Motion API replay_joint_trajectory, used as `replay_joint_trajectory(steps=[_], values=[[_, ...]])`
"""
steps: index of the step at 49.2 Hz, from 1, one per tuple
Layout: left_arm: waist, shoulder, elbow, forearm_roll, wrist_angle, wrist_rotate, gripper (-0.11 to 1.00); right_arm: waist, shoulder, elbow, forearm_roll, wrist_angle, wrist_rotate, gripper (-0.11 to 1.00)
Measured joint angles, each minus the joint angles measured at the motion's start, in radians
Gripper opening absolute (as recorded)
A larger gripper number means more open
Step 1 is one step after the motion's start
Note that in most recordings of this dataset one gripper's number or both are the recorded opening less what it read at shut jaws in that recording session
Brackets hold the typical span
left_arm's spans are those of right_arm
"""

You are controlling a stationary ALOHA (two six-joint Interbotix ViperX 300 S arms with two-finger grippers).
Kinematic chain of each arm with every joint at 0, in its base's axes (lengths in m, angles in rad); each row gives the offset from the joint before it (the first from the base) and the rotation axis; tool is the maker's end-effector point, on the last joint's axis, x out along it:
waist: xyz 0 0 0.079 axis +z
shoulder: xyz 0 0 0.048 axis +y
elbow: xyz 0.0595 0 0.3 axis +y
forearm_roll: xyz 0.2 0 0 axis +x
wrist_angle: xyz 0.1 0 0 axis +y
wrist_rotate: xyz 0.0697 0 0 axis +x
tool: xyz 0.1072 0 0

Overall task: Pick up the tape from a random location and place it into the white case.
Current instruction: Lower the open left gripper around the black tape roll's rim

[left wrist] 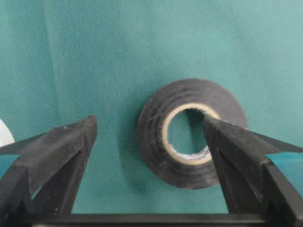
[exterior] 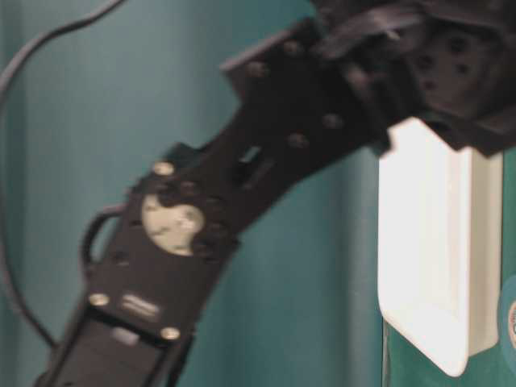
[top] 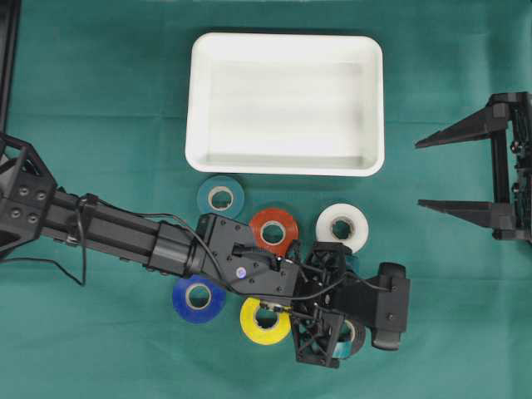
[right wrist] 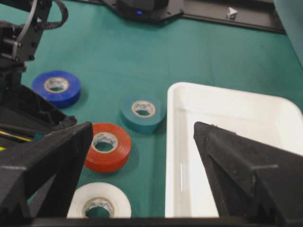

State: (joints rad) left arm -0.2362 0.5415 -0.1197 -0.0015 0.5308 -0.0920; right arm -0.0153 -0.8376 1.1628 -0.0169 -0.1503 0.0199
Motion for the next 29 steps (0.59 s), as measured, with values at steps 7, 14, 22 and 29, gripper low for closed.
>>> replay_joint_trajectory(steps=[7, 14, 22, 29], values=[[0.006, 0.012, 0.017, 0.002, -0.012, -0.002, 0.99, 0.000, 0.005, 0.000, -0.002, -0.002, 0.000, 0.91], [0.018, 0.015, 0.032, 0.000, -0.029, -0.009, 0.98, 0.000, 0.006, 0.000, -0.002, -0.002, 0.000, 0.91], [0.023, 0.018, 0.040, 0.000, -0.041, -0.012, 0.98, 0.000, 0.015, 0.000, -0.002, 0.000, 0.000, 0.91], [0.023, 0.020, 0.040, 0.000, -0.043, -0.012, 0.96, 0.000, 0.015, 0.000, 0.000, 0.000, 0.000, 0.91]])
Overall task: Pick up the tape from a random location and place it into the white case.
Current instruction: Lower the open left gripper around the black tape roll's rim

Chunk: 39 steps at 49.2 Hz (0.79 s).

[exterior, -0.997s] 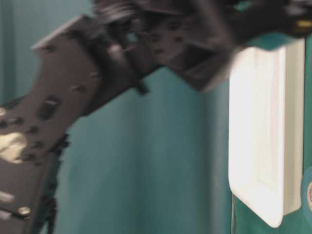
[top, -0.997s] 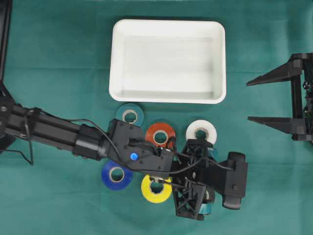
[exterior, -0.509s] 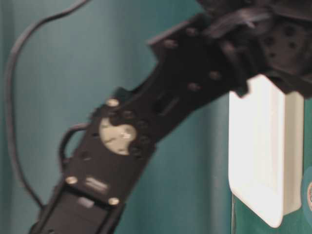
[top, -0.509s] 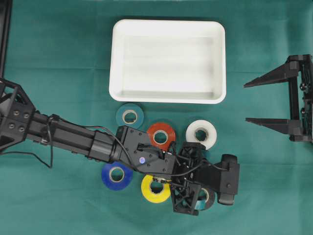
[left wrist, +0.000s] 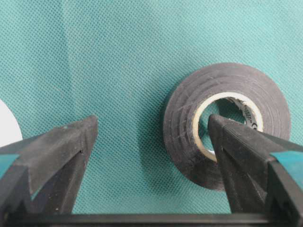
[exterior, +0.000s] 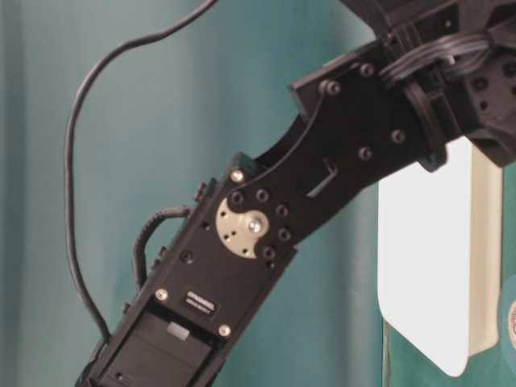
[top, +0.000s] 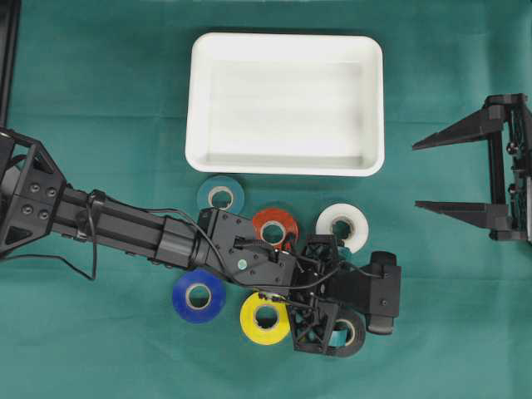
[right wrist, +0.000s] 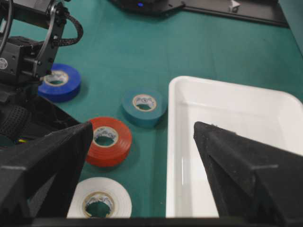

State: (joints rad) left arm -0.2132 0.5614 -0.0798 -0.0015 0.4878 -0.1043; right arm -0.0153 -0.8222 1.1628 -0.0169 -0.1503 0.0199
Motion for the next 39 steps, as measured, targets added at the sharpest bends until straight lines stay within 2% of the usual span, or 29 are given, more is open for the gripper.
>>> replay_joint_trajectory(steps=[9, 13, 16, 23, 26, 39], values=[[0.000, 0.000, 0.000, 0.000, 0.000, 0.000, 0.94, 0.000, 0.002, 0.000, -0.002, 0.000, 0.000, 0.91], [-0.002, 0.000, 0.000, 0.002, 0.000, -0.002, 0.89, 0.000, 0.002, 0.000, -0.002, 0.000, 0.000, 0.91], [-0.003, 0.000, 0.000, 0.000, 0.002, -0.006, 0.76, 0.000, 0.002, 0.000, -0.002, 0.000, 0.000, 0.91], [-0.017, 0.000, 0.002, 0.002, 0.012, -0.011, 0.34, 0.000, 0.000, 0.000, -0.002, 0.000, 0.000, 0.91], [-0.021, 0.000, 0.002, 0.002, 0.017, -0.011, 0.21, 0.000, 0.002, -0.002, -0.002, 0.000, 0.000, 0.91], [-0.018, 0.000, 0.000, 0.002, 0.048, -0.012, 0.20, 0.000, 0.002, -0.002, -0.002, 0.000, 0.000, 0.91]])
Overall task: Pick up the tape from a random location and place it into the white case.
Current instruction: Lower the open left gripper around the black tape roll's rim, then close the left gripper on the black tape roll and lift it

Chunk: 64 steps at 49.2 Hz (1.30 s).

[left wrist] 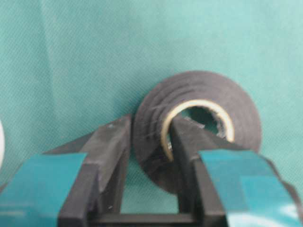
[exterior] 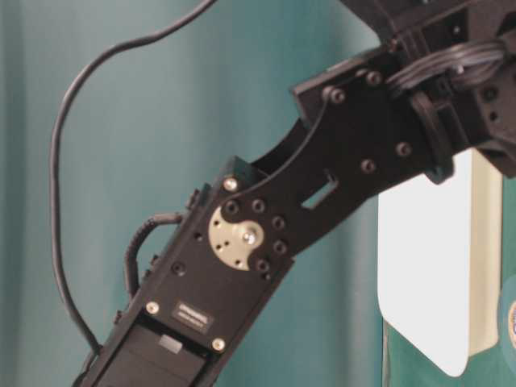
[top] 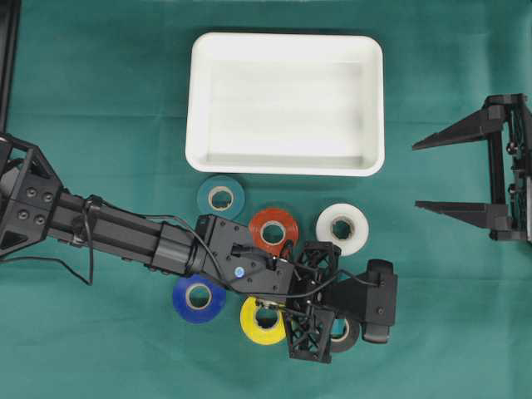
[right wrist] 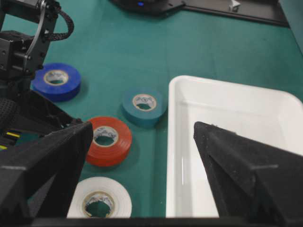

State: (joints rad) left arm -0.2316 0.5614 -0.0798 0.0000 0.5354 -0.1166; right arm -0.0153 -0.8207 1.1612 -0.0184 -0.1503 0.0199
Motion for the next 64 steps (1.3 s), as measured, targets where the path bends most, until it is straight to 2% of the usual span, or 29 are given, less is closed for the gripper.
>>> replay_joint_trajectory(steps=[25, 40, 64], values=[[0.002, 0.000, -0.003, 0.000, 0.008, 0.000, 0.20, 0.000, 0.000, 0.002, 0.000, 0.000, 0.000, 0.91], [0.012, -0.026, -0.020, 0.000, 0.077, 0.002, 0.19, 0.000, 0.000, 0.002, 0.000, 0.000, 0.000, 0.91], [0.009, -0.212, -0.028, 0.006, 0.152, 0.000, 0.20, 0.000, 0.000, 0.002, 0.000, 0.000, 0.002, 0.91]])
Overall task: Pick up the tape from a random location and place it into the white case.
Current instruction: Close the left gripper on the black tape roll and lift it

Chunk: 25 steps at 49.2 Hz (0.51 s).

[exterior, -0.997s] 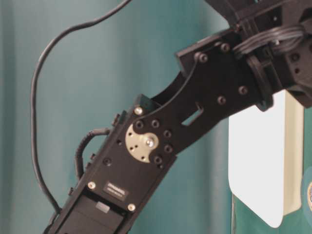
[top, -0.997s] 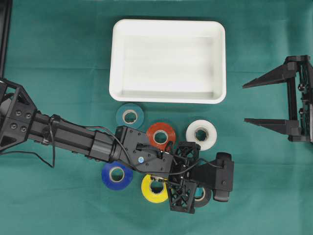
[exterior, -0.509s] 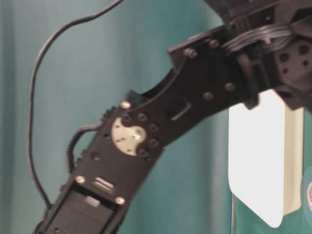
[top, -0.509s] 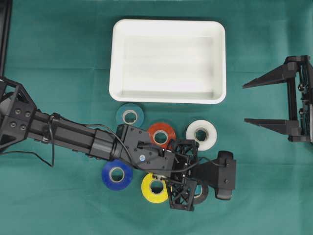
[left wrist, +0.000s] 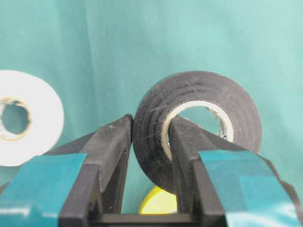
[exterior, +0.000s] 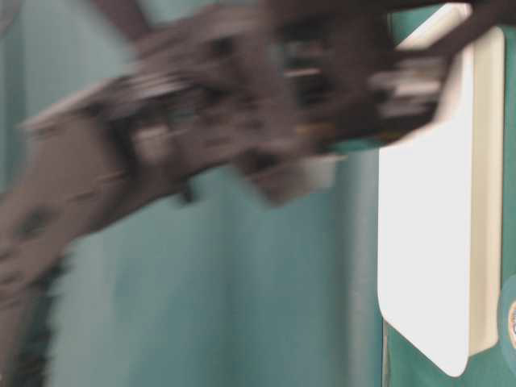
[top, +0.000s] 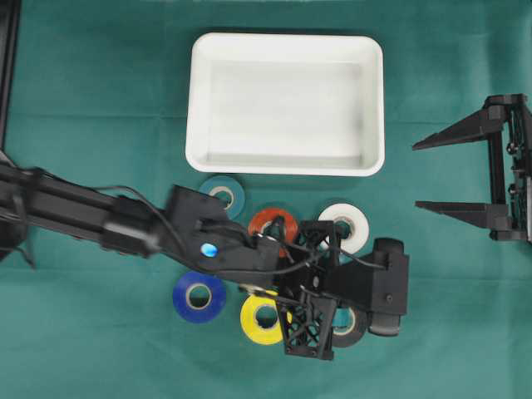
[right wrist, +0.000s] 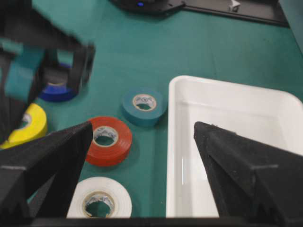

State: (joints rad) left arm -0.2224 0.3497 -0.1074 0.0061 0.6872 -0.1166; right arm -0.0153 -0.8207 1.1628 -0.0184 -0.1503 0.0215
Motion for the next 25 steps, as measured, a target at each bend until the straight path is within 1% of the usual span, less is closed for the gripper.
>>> replay_joint_trajectory(steps=[10, 25], values=[[-0.006, -0.054, -0.026, 0.005, 0.060, 0.002, 0.19, 0.000, 0.000, 0.000, 0.000, 0.000, 0.000, 0.91], [-0.009, -0.069, -0.121, 0.021, 0.189, 0.008, 0.19, 0.000, 0.000, 0.000, 0.000, 0.000, 0.000, 0.91]])
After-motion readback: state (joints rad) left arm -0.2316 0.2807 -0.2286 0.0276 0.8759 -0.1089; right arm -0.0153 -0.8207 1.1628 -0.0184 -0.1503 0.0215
